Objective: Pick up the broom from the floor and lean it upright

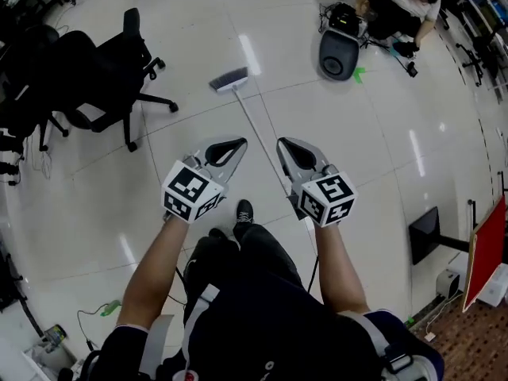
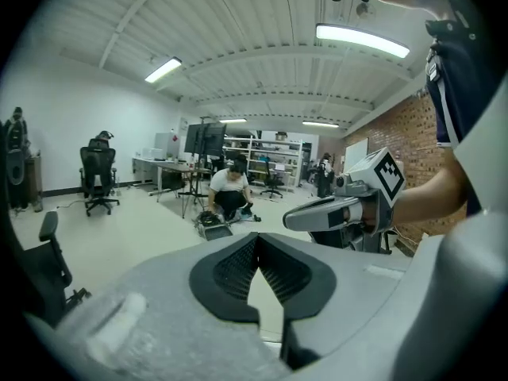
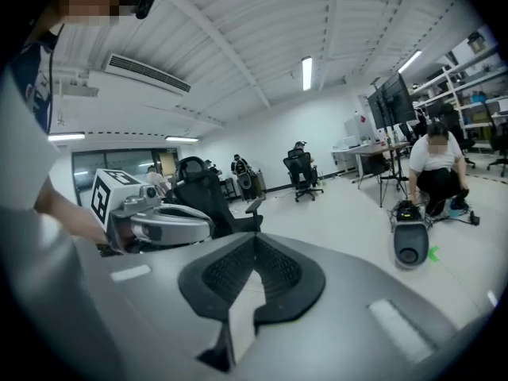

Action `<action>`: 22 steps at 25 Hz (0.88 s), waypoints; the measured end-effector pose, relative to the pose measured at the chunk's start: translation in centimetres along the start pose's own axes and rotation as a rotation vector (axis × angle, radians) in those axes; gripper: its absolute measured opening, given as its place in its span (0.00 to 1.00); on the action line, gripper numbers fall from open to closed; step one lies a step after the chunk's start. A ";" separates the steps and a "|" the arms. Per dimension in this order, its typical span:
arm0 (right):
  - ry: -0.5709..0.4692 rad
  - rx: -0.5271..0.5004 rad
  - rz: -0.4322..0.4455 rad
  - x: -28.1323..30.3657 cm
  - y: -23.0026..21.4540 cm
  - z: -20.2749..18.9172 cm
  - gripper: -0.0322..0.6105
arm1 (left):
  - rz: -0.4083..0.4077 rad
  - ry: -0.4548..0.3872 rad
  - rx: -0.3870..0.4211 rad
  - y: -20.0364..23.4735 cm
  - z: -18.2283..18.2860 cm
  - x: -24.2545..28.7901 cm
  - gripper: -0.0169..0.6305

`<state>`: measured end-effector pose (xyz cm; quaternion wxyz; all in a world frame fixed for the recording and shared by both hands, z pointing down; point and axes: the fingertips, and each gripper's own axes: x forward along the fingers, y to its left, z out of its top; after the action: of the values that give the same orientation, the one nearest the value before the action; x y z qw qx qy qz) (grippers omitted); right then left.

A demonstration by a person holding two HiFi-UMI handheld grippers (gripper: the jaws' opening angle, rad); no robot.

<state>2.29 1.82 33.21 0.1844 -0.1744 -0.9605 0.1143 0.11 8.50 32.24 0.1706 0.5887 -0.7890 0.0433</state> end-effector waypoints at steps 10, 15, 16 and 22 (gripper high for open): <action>0.024 0.161 -0.357 -3.0 -8.1 -8.2 0.06 | -0.424 0.170 0.108 -2.5 -7.7 11.7 0.03; 0.035 0.216 -0.564 -5.0 -10.6 -12.7 0.06 | -0.604 0.266 0.152 -4.7 -13.0 16.3 0.03; 0.036 0.237 -0.605 -5.2 -11.0 -13.8 0.06 | -0.640 0.283 0.171 -5.0 -14.1 17.0 0.03; 0.011 0.338 -0.819 -7.5 -13.0 -21.0 0.06 | -0.884 0.365 0.337 -8.2 -23.1 20.3 0.03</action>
<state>13.24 -9.59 53.57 0.2456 0.2525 -0.9172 0.1863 7.88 -6.36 59.31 0.2102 0.8686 -0.4036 0.1959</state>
